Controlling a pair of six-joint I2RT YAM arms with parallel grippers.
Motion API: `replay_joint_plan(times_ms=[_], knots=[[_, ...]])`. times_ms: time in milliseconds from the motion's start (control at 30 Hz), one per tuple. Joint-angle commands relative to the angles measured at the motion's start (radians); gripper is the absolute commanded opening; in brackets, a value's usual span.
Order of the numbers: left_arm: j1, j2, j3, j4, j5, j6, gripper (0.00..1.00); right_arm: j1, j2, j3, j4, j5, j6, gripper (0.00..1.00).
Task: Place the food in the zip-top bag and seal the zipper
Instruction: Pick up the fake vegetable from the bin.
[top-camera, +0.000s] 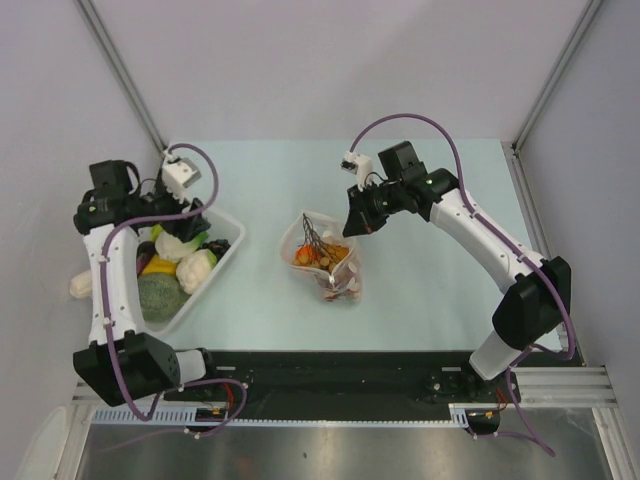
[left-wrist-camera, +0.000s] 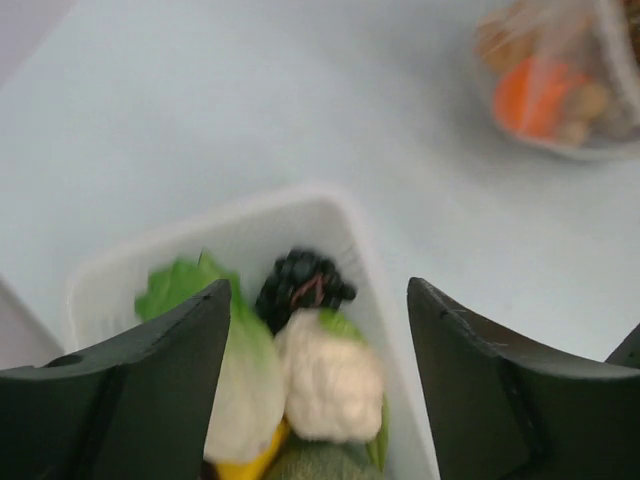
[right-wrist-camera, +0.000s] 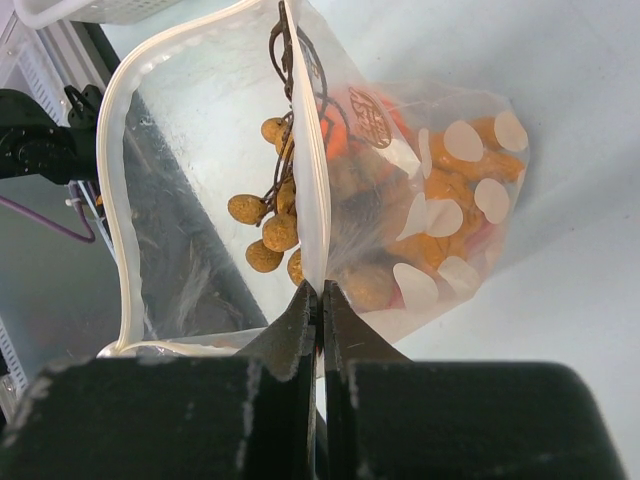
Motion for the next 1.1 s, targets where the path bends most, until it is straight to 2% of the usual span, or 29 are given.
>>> replay_joint_plan(times_ms=[0, 133, 300, 533, 733, 900, 1067], knots=[[0.212, 0.090, 0.025, -0.085, -0.047, -0.074, 0.79, 0.003, -0.002, 0.045, 0.004, -0.011, -0.017, 0.00], [0.289, 0.202, 0.080, -0.057, -0.176, -0.146, 0.87, 0.013, 0.001, 0.044, 0.004, -0.005, -0.017, 0.00], [0.320, 0.248, 0.116, 0.019, -0.380, -0.258, 0.88, 0.013, -0.010, 0.039, -0.002, 0.006, -0.028, 0.00], [0.326, 0.266, 0.105, 0.047, -0.547, -0.275, 0.71, 0.007, -0.012, 0.039, -0.005, -0.015, -0.035, 0.00], [0.397, 0.354, 0.120, -0.002, -0.588, -0.163, 0.70, 0.000, -0.018, 0.038, -0.002, -0.020, -0.038, 0.00], [0.404, 0.418, 0.117, -0.030, -0.596, -0.063, 0.73, 0.006, -0.010, 0.042, 0.007, -0.026, -0.023, 0.00], [0.404, 0.463, 0.085, -0.034, -0.598, -0.025, 0.69, 0.007, -0.008, 0.050, -0.005, -0.014, -0.026, 0.00]])
